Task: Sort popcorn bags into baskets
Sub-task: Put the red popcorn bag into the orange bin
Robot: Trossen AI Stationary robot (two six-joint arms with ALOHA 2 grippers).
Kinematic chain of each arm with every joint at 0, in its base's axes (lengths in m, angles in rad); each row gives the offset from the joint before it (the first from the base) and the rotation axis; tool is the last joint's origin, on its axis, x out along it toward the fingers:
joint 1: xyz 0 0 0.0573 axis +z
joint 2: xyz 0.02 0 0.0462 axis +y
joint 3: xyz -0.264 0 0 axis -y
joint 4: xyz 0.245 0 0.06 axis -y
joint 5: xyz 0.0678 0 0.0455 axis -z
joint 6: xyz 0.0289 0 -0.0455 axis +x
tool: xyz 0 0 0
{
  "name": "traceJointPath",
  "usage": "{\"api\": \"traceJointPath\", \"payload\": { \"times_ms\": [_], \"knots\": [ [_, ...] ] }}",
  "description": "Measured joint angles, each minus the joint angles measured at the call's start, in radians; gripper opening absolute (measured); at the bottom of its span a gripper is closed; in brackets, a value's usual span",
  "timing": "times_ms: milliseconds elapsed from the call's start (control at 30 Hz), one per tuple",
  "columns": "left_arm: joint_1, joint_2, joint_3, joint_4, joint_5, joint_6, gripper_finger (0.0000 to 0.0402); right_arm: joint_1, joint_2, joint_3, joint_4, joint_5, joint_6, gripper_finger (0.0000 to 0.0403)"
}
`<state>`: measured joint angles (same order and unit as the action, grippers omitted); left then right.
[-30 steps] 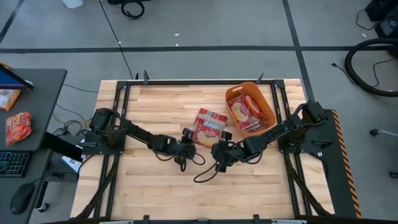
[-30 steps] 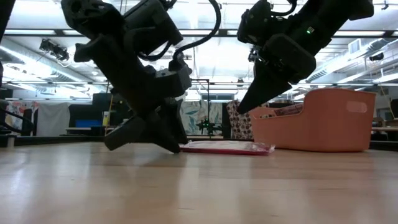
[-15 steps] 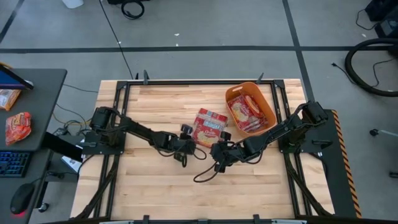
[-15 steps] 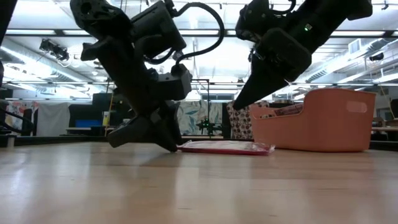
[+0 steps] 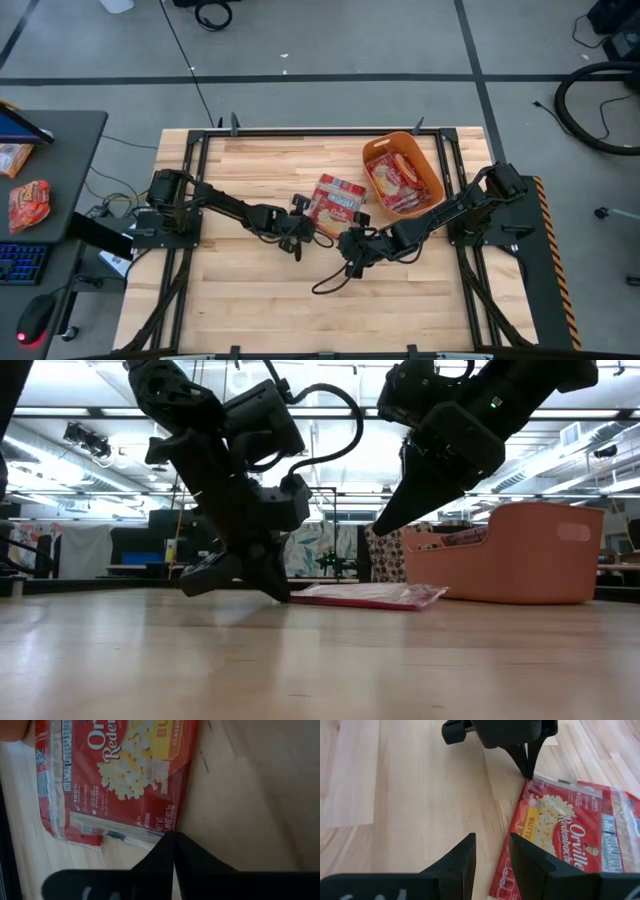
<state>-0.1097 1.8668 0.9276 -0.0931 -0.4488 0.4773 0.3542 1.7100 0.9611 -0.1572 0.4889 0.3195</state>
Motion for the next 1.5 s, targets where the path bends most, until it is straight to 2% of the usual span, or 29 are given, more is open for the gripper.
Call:
{"api": "traceJointPath", "payload": {
  "times_ms": [233,467,700,933,1100,1333,1500],
  "knots": [
    [-0.011,-0.001,0.02,-0.025,0.004,-0.056,0.0004,0.002,0.001,0.0,0.0,0.013,-0.027,0.0134],
    [-0.018,-0.015,0.097,-0.148,0.062,-0.16,0.0003,0.002,0.028,-0.001,-0.031,0.055,-0.04,0.0184],
    [-0.019,-0.016,0.149,-0.225,0.083,-0.231,0.0001,-0.015,0.111,0.0,0.02,0.104,-0.083,0.0229],
    [-0.019,-0.016,0.198,-0.288,0.098,-0.263,0.0001,-0.03,0.178,0.0,0.051,0.156,-0.108,0.0235],
    [-0.019,-0.016,0.211,-0.292,0.135,-0.265,0.0002,-0.031,0.188,0.0,0.024,0.211,-0.114,0.0202],
    [-0.019,-0.017,0.212,-0.306,0.138,-0.291,0.001,-0.03,0.184,0.0,0.0,0.226,-0.113,0.0095],
    [-0.019,-0.062,0.212,-0.409,0.129,-0.353,0.0048,-0.023,0.162,0.004,-0.025,0.224,-0.112,0.0027]
  ]
}}
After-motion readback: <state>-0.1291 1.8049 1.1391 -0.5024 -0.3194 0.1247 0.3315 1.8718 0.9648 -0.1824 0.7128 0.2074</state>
